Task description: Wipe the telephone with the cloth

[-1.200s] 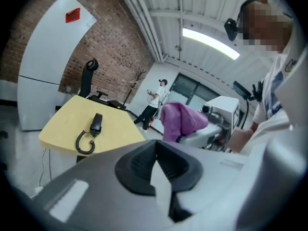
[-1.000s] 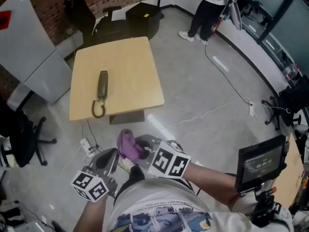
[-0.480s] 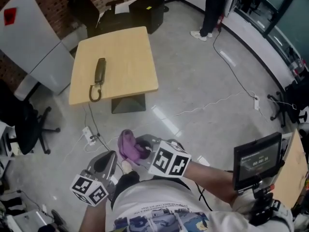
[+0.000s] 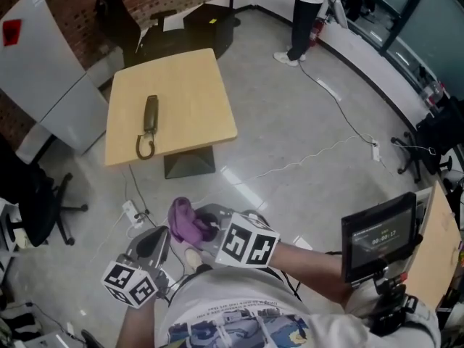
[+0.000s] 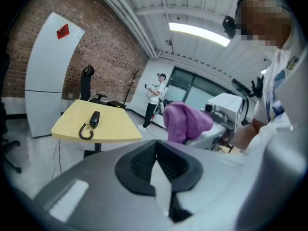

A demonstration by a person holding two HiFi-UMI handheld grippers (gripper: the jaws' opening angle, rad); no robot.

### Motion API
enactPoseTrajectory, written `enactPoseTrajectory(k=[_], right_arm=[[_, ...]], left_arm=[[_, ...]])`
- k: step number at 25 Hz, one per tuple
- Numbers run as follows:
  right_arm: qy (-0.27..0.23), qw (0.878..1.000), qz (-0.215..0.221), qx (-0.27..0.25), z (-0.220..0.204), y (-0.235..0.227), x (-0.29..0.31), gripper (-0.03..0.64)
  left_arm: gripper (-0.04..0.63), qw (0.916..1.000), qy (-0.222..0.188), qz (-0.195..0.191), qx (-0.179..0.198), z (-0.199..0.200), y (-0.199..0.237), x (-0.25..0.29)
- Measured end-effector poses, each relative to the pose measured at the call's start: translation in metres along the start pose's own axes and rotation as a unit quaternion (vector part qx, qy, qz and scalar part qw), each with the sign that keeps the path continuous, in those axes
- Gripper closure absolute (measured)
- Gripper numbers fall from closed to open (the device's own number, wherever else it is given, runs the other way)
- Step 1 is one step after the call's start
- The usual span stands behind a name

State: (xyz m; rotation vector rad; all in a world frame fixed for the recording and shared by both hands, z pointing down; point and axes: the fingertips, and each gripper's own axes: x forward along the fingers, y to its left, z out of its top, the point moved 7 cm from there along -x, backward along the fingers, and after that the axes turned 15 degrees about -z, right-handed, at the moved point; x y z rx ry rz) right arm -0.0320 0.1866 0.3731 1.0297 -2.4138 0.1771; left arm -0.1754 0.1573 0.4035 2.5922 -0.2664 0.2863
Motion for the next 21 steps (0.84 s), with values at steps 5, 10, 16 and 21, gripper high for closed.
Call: enactPoseTrajectory(k=[5,10,16,21], right_arm=[[0.008,1.0,-0.009,-0.008,0.007,0.016,0.02,0.503],[0.018,1.0,-0.016,-0.01,0.019,0.019,0.031,0.505],[0.028,0.999,-0.023,-0.012,0.033,0.026,0.051,0.505],[0.033,0.999,-0.025,-0.015,0.041,0.022,0.055,0.505]], left_arm=[[0.592,0.9999,-0.008,-0.007,-0.004,-0.01,0.018,-0.02],[0.592,0.9998,-0.011,-0.015,-0.009,-0.007,0.029,-0.032],[0.592,0.9995,-0.015,-0.023,-0.013,-0.004,0.05,-0.05],[0.592,0.9996,-0.008,-0.027,-0.01,0.001,0.057,-0.055]])
